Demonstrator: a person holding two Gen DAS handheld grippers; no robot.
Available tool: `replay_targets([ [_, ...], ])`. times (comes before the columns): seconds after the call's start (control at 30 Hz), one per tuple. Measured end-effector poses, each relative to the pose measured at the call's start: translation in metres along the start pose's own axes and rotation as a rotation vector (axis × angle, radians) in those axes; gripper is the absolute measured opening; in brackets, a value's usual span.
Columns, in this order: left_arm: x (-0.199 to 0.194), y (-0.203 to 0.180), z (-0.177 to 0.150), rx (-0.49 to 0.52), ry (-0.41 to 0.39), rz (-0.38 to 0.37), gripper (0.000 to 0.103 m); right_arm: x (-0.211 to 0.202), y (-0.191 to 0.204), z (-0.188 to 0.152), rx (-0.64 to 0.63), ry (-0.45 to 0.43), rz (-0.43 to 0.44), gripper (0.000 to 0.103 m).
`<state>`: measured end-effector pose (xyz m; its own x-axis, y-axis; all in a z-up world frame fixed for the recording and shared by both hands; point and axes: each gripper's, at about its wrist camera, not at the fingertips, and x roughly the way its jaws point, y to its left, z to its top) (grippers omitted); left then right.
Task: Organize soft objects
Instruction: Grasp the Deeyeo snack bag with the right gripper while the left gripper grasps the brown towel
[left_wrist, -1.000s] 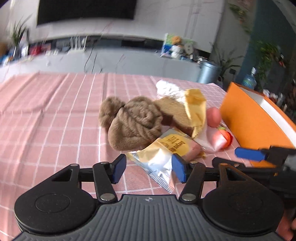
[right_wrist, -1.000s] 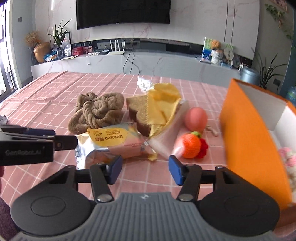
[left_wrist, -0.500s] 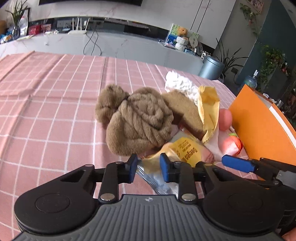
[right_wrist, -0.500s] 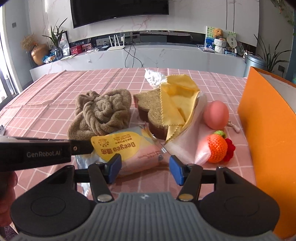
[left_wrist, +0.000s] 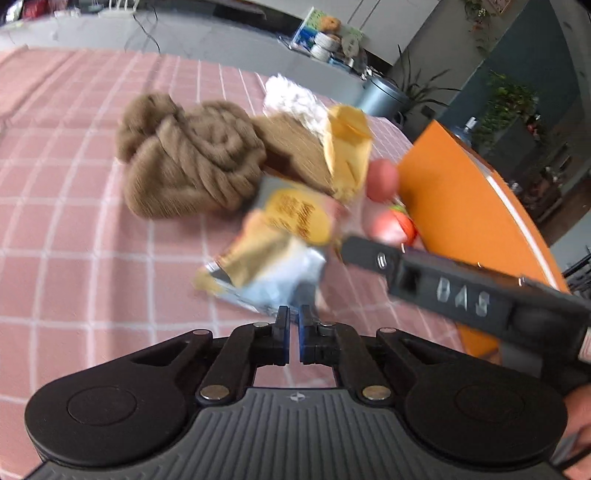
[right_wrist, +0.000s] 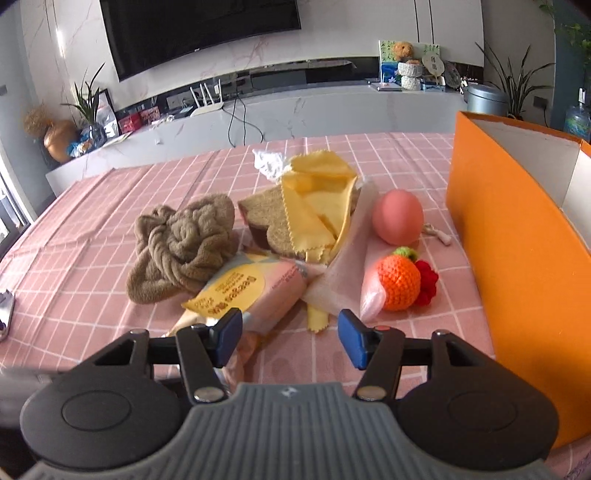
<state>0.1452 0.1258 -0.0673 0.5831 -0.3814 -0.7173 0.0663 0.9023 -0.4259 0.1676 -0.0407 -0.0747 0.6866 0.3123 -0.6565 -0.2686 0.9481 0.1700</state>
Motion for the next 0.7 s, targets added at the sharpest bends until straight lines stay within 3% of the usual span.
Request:
replay_targets([
  [0.17,-0.019,0.003,0.009,0.029,-0.063,0.068,0.007,0.004,0.006,0.008,0.005,-0.022,0.022,0.057],
  [0.33,-0.029,0.013,0.032,0.050,-0.140,0.184,0.010,0.024,0.017,0.012,0.038,0.014,0.022,0.056],
  [0.4,-0.028,0.016,0.040,0.066,-0.166,0.227,0.029,0.032,0.021,0.012,0.038,0.027,0.012,0.056],
  [0.5,-0.023,0.022,0.047,0.081,-0.186,0.270,0.041,0.042,0.019,0.011,0.064,0.050,0.020,0.055],
  [0.7,-0.015,0.037,0.056,0.063,-0.202,0.271,0.061,0.052,0.010,0.007,0.106,0.060,0.054,0.055],
])
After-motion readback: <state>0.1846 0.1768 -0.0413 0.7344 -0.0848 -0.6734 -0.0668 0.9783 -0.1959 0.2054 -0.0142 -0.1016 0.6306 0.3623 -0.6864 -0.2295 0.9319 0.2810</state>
